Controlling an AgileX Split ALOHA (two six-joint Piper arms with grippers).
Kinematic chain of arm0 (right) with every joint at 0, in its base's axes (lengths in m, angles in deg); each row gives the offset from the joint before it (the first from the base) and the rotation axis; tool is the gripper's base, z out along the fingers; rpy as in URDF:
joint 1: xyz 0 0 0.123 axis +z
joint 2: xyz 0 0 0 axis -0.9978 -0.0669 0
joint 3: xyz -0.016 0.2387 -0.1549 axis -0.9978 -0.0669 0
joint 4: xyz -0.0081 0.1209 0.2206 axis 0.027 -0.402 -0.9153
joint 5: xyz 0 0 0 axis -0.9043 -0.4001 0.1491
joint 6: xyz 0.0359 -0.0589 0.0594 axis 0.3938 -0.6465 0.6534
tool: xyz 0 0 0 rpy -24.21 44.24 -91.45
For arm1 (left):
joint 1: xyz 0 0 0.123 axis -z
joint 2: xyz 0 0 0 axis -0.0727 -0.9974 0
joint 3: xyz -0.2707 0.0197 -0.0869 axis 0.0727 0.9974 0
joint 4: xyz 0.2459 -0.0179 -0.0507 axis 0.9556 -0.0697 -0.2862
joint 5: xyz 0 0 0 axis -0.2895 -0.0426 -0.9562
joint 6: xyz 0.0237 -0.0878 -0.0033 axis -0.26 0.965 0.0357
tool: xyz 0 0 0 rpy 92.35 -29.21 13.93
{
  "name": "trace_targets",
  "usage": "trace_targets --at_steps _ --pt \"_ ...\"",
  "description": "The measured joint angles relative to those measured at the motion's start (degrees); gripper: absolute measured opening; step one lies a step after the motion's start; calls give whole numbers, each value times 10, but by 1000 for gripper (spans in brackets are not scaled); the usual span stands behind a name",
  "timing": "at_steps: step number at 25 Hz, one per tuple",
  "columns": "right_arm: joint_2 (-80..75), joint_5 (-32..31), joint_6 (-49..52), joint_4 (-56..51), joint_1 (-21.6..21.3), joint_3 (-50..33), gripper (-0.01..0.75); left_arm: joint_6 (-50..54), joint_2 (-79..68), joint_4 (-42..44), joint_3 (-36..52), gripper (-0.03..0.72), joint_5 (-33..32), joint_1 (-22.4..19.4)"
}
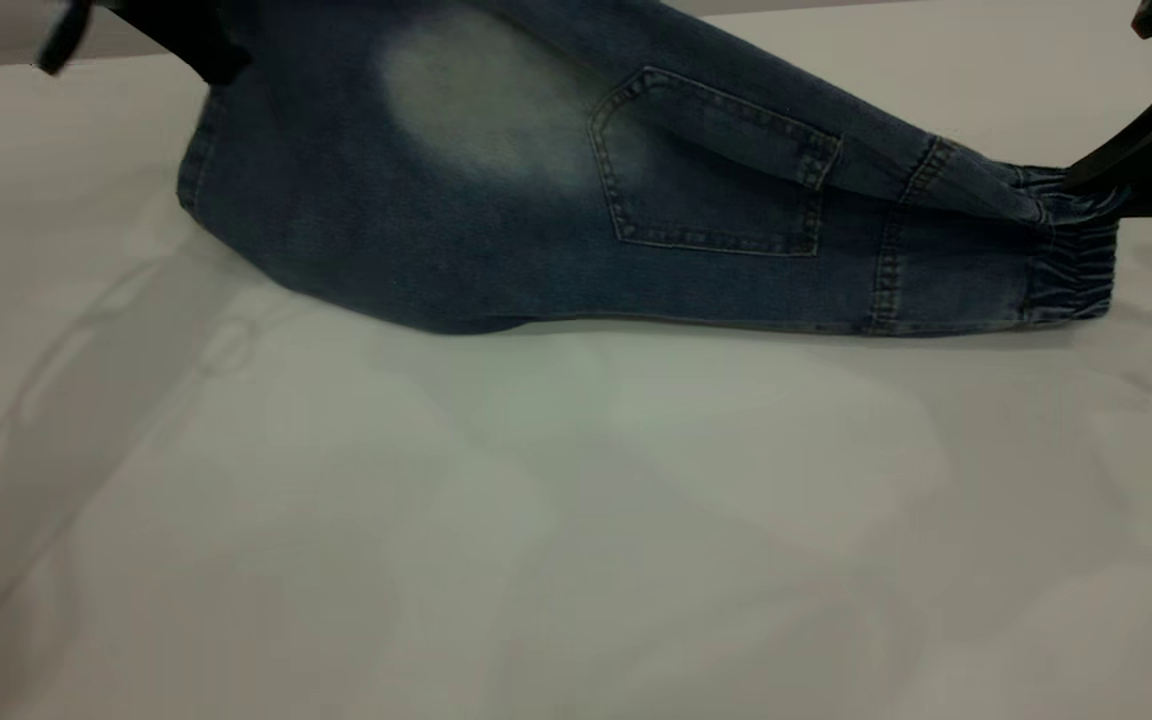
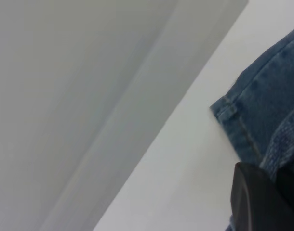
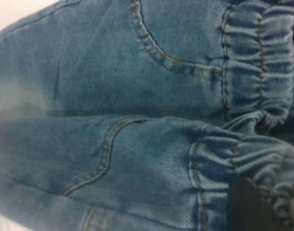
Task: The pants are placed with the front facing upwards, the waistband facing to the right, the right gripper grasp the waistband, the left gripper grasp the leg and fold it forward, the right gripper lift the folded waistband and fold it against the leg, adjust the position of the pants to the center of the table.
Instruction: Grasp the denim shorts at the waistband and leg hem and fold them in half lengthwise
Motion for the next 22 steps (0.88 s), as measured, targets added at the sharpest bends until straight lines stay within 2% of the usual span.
trace_targets --at_steps 22 --pt "0 18 0 0 0 2 119 -10 -95 3 -76 53 34 3"
